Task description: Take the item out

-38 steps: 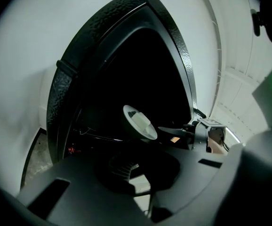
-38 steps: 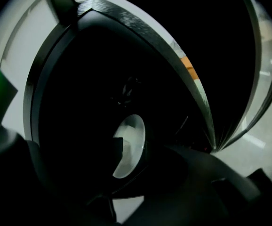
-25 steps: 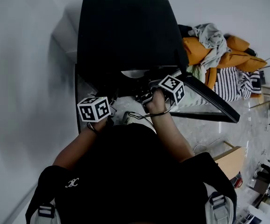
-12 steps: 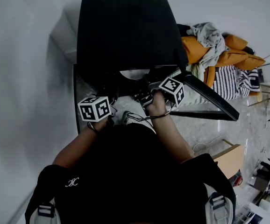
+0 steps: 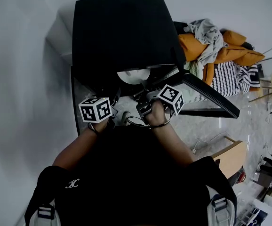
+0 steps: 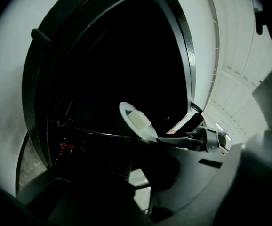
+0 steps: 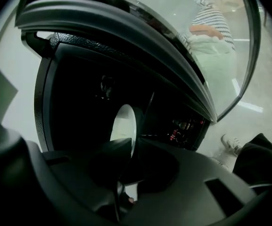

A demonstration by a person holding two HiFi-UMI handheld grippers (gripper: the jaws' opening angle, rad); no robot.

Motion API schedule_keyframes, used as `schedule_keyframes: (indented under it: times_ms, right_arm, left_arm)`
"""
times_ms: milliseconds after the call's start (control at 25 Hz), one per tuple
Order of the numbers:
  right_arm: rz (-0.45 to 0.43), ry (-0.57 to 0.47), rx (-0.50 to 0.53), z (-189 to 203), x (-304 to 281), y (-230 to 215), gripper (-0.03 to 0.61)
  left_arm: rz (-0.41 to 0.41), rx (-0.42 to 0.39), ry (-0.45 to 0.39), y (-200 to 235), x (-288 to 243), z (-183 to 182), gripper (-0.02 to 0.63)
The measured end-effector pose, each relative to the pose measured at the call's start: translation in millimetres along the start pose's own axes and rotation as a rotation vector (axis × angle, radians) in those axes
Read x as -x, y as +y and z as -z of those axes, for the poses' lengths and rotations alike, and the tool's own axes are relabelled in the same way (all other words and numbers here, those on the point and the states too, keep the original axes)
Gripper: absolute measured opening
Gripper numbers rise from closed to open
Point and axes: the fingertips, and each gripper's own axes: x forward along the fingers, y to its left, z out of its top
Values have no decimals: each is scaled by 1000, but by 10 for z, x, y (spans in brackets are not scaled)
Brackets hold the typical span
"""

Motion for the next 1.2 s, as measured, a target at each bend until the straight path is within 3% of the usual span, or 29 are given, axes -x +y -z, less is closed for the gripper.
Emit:
schedule_keyframes:
  times_ms: [160, 680, 1200]
  right_arm:
    - [-22, 24, -8, 86, -37, 14, 65]
    - [-57, 53, -109, 159, -194, 42, 51]
    - [-195, 39, -157, 230, -36, 142, 23]
  left_arm:
    - [9, -4, 10, -27, -26, 18, 9]
    - [4, 4, 2, 53, 44, -46, 8]
    - [52, -16, 30, 37, 81, -40, 9]
